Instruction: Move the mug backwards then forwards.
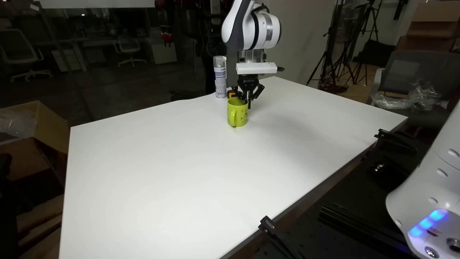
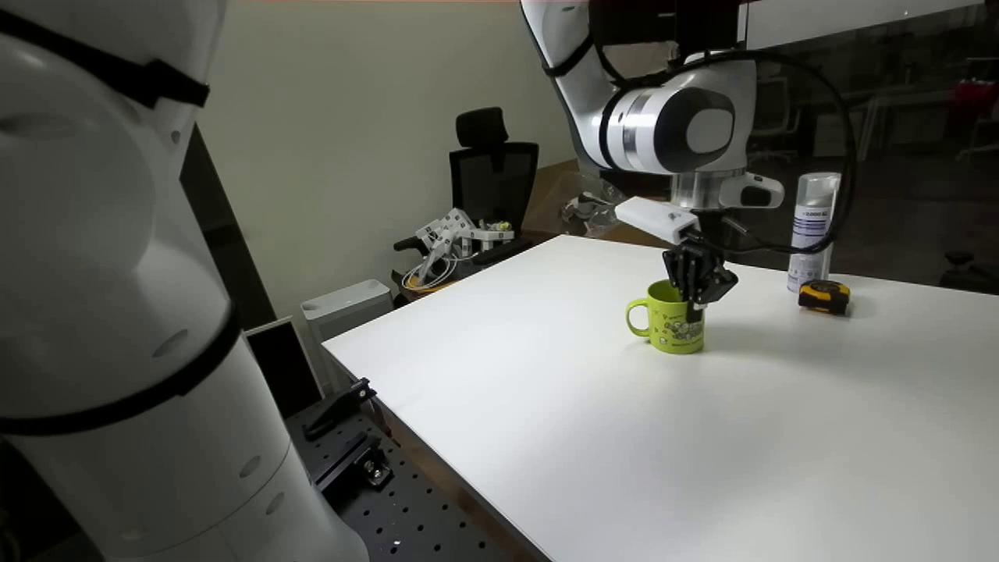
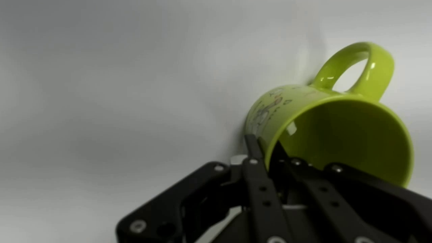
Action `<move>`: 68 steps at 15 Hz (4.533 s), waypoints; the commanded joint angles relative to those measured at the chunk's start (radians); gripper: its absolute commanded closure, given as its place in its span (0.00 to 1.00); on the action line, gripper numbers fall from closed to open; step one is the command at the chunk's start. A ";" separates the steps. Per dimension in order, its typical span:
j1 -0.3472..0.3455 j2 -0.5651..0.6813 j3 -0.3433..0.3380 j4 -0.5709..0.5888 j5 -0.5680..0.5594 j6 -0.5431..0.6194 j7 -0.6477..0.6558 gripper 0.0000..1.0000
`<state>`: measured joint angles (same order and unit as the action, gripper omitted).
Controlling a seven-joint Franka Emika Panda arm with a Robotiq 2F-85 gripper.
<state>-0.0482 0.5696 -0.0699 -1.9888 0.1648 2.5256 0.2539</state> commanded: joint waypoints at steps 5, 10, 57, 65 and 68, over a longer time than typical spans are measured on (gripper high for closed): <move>0.028 0.161 -0.047 0.300 0.098 -0.134 0.317 0.97; 0.057 0.226 -0.086 0.425 0.091 -0.212 0.558 0.83; 0.059 -0.065 -0.005 0.272 -0.230 -0.842 -0.032 0.00; 0.062 -0.011 -0.042 0.264 -0.266 -0.439 0.060 0.00; 0.058 0.029 -0.060 0.272 -0.265 -0.358 0.072 0.00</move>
<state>0.0095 0.5985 -0.1289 -1.7194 -0.1012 2.1702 0.3273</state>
